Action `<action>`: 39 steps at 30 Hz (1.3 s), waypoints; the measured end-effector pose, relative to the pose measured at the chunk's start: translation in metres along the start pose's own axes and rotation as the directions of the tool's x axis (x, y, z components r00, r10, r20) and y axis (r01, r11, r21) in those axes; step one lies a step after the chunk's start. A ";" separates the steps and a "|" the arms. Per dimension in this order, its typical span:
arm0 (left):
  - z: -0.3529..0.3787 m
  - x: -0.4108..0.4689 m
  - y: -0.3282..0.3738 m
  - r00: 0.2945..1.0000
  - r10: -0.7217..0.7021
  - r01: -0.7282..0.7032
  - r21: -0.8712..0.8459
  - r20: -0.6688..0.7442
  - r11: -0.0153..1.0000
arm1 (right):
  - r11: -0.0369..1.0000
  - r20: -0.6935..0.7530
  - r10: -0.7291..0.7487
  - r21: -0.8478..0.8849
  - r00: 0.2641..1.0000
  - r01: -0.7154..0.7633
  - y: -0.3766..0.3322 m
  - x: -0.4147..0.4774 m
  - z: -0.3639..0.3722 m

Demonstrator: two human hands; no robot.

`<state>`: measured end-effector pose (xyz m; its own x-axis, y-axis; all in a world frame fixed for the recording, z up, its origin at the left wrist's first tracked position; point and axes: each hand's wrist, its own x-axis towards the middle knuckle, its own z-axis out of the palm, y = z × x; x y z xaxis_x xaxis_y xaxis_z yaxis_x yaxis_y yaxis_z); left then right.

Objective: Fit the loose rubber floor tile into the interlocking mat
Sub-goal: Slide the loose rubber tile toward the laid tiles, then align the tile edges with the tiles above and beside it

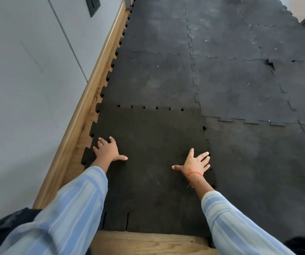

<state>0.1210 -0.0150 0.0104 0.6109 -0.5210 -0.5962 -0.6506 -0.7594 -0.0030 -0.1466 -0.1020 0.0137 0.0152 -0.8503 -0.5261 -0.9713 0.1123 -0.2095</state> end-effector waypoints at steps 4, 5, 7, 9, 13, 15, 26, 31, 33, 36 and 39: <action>0.013 -0.024 0.013 0.983 0.147 -0.166 0.198 0.108 0.966 | 0.997 0.057 0.029 -0.079 0.998 -0.024 -0.016 -0.003 -0.003; 0.018 -0.028 0.014 0.980 0.170 -0.190 0.212 0.107 0.959 | 0.995 0.067 0.032 -0.095 0.997 -0.026 -0.018 -0.003 -0.002; 0.026 -0.033 0.014 0.978 0.198 -0.207 0.215 0.065 0.954 | 0.991 0.088 0.014 -0.133 0.996 -0.002 -0.021 -0.003 0.002; 0.028 -0.036 0.012 0.978 0.206 -0.210 0.187 0.041 0.960 | 0.988 0.116 -0.002 -0.155 0.993 0.020 -0.019 -0.004 0.008; 0.032 -0.044 0.010 0.972 0.236 -0.235 0.160 0.018 0.959 | 0.959 0.185 0.001 -0.277 0.983 0.051 -0.017 -0.003 0.007; 0.033 -0.050 0.011 0.966 0.255 -0.258 0.176 0.037 0.950 | 0.928 0.262 0.039 -0.366 0.964 0.062 -0.021 -0.007 0.003; 0.041 -0.058 0.060 0.973 0.105 -0.123 0.079 0.206 0.989 | 0.972 0.316 -0.099 -0.171 0.944 0.159 -0.025 -0.009 -0.002; 0.044 -0.054 0.063 0.983 0.077 -0.097 0.119 0.165 0.988 | 0.937 0.276 -0.242 -0.181 0.930 0.298 -0.014 0.005 -0.001; 0.043 -0.057 0.061 0.990 0.102 -0.119 0.187 0.098 0.975 | 0.927 0.310 -0.235 -0.213 0.921 0.308 -0.026 0.013 -0.006; 0.038 -0.057 0.061 0.989 0.142 -0.144 0.296 0.028 0.944 | 0.927 0.344 -0.215 -0.221 0.914 0.302 -0.054 0.021 -0.009; 0.030 -0.056 0.075 0.994 0.082 -0.104 0.366 0.075 0.925 | 0.916 0.377 -0.174 -0.276 0.910 0.290 -0.066 0.025 -0.007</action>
<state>0.0248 -0.0310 0.0198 0.5199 -0.5504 -0.6533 -0.8303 -0.5055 -0.2348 -0.0837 -0.1343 0.0205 0.2721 -0.5995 -0.7527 -0.9513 -0.2854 -0.1166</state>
